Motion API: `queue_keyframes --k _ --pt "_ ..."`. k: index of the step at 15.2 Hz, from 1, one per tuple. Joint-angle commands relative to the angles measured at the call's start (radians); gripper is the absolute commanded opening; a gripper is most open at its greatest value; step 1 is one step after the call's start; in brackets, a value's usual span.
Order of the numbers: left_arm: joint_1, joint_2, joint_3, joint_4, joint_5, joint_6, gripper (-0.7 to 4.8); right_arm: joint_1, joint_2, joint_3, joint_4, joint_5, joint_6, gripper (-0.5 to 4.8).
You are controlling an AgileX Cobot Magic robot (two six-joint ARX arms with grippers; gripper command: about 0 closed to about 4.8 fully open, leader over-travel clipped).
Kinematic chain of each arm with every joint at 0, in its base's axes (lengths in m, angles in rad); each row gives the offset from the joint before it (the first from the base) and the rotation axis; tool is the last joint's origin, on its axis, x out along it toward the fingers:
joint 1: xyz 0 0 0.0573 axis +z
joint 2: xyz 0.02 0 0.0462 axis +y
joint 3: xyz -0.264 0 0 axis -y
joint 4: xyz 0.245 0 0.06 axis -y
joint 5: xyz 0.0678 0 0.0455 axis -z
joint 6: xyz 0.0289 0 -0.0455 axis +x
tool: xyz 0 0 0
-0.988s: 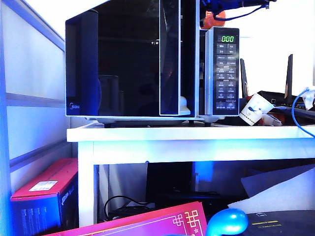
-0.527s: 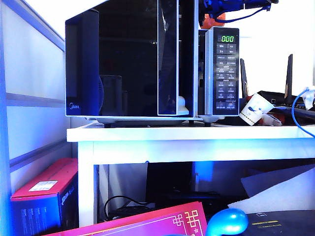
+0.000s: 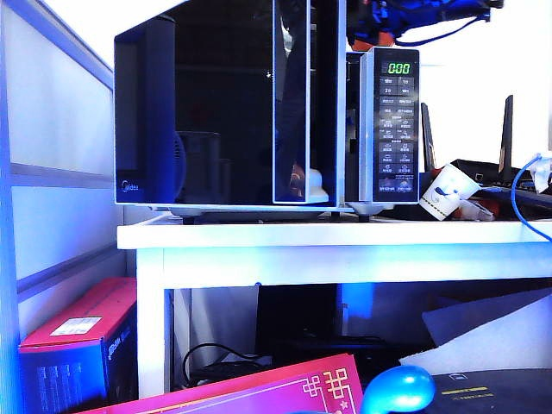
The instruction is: Open the microwave door, place the orange inside the microwave, then close the microwave door.
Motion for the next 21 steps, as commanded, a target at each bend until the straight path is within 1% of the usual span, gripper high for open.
queue_keyframes --k 1,3,5,6,9,13,17,18,21 --pt "0.0 0.0 0.002 -0.095 0.005 0.012 -0.05 -0.008 -0.008 0.005 0.06 0.151 -0.004 0.0" --pt "0.0 0.0 0.004 -0.137 0.005 0.012 -0.05 -0.008 -0.008 0.007 0.113 0.233 -0.003 0.0" --pt "0.0 -0.002 0.005 -0.174 0.005 0.012 -0.05 -0.008 -0.008 0.024 0.13 0.346 -0.003 0.0" --pt "0.0 -0.005 0.005 -0.192 0.005 0.012 -0.05 -0.008 -0.008 0.034 0.135 0.387 -0.003 0.0" --pt "0.0 -0.032 0.005 -0.222 0.005 0.011 -0.05 -0.008 -0.008 0.037 0.249 0.484 -0.003 0.0" --pt "0.0 -0.069 0.005 -0.259 0.001 0.011 -0.05 -0.008 -0.008 0.037 0.261 0.551 -0.003 0.0" --pt "0.0 -0.075 0.005 -0.333 0.001 0.014 -0.05 -0.008 -0.008 0.037 0.289 0.581 -0.003 0.01" --pt "0.0 -0.076 0.005 -0.356 0.0 0.032 -0.05 -0.008 -0.008 0.037 0.289 0.586 -0.003 0.01" --pt "0.0 -0.088 0.006 -0.412 -0.015 0.044 -0.05 -0.008 -0.008 0.037 0.29 0.635 -0.003 0.04"
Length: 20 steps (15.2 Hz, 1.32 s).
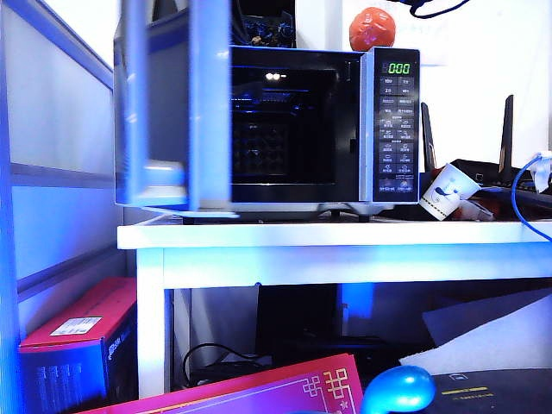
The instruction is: Open the microwave door, place the orange inside the microwave, then close the microwave door.
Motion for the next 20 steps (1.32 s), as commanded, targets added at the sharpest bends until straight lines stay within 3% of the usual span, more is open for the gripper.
queue_keyframes --k 1,4,9,12,16,20 --pt "0.0 -0.018 0.0 -0.073 -0.025 0.002 -0.05 0.0 -0.007 0.005 0.021 0.047 -0.003 0.04" --pt "-0.001 -0.039 0.002 -0.124 -0.105 0.008 -0.05 0.0 -0.007 0.005 0.032 0.069 -0.003 0.18" --pt "0.0 -0.054 0.002 -0.175 -0.114 0.009 -0.05 0.0 -0.007 0.005 0.036 0.09 -0.003 0.23" --pt "0.0 -0.055 0.002 -0.214 -0.211 0.043 -0.05 0.0 -0.007 0.005 0.036 0.083 -0.003 0.46" --pt "0.006 -0.067 0.002 -0.236 -0.222 0.043 -0.05 0.0 -0.007 0.005 0.035 0.084 -0.003 0.46" --pt "0.007 -0.076 0.002 -0.274 -0.36 0.06 -0.05 0.0 -0.006 0.005 0.029 0.085 -0.003 0.55"
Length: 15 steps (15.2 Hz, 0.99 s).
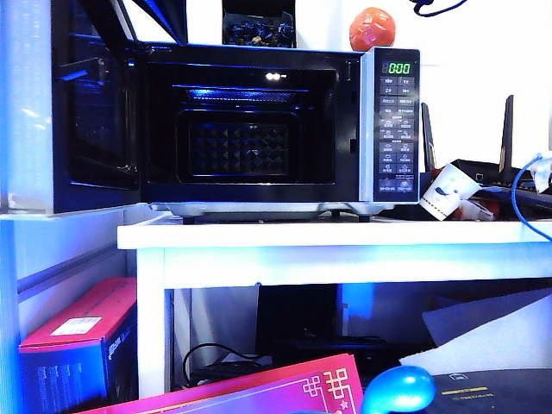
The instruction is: Open the microwave door, place the orange inside the microwave, then close the microwave door.
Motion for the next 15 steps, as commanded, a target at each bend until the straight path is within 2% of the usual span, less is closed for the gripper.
queue_keyframes --k 1,2,3,4,5,7,13,15 --pt "0.004 -0.01 0.0 -0.045 -0.076 0.018 -0.05 0.0 -0.006 0.005 0.003 0.002 -0.003 0.56" --pt "0.005 -0.01 0.0 -0.05 -0.076 0.018 -0.05 0.0 -0.006 0.005 -0.003 0.002 -0.003 0.72" --pt "0.006 -0.011 0.0 -0.052 -0.076 0.018 -0.05 0.0 -0.006 0.005 -0.022 0.0 -0.003 1.84" --pt "0.006 -0.013 0.0 -0.053 -0.076 0.018 -0.05 0.0 -0.006 0.005 -0.043 -0.002 -0.003 3.3" --pt "0.006 -0.014 0.0 -0.054 -0.076 0.017 -0.05 0.0 -0.007 0.005 -0.068 0.0 -0.003 4.09" --pt "0.006 -0.016 0.0 -0.054 -0.076 0.017 -0.05 0.004 -0.009 0.011 -0.118 0.035 -0.003 4.36" --pt "0.006 -0.02 0.0 -0.054 -0.074 0.018 -0.05 0.004 0.045 0.242 -0.357 0.051 -0.033 4.36" --pt "0.006 -0.02 0.0 -0.054 -0.074 0.018 -0.05 0.004 0.092 0.304 -0.386 0.05 -0.033 4.36"
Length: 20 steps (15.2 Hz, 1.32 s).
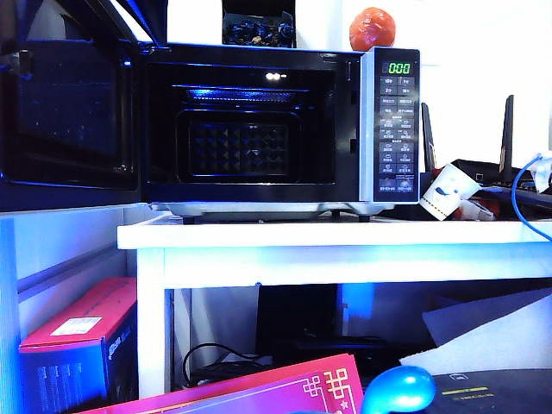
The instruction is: Open the microwave door, place the orange inside the microwave, then close the microwave door.
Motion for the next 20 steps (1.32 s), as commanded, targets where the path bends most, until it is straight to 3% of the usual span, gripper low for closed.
queue_keyframes --k 1,14,15,16,17,20 --pt "0.0 -0.008 0.002 0.005 -0.002 0.004 -0.05 0.002 0.049 0.063 -0.032 0.001 -0.003 4.36" --pt "0.0 -0.008 0.002 0.007 0.0 0.006 -0.05 0.007 0.206 0.23 -0.104 0.037 -0.021 4.38" --pt "0.0 -0.008 0.002 0.007 0.0 0.008 -0.05 0.007 0.207 0.23 -0.113 0.039 -0.022 3.4" --pt "0.0 -0.008 0.002 0.007 0.0 0.008 -0.05 0.007 0.208 0.23 -0.122 0.039 -0.026 2.03" --pt "0.0 -0.008 0.002 0.008 0.0 0.008 -0.05 0.007 0.208 0.23 -0.128 0.016 -0.029 1.73" --pt "0.0 -0.008 0.002 0.019 0.0 0.008 -0.05 0.018 0.197 0.23 -0.128 -0.01 -0.029 1.74"
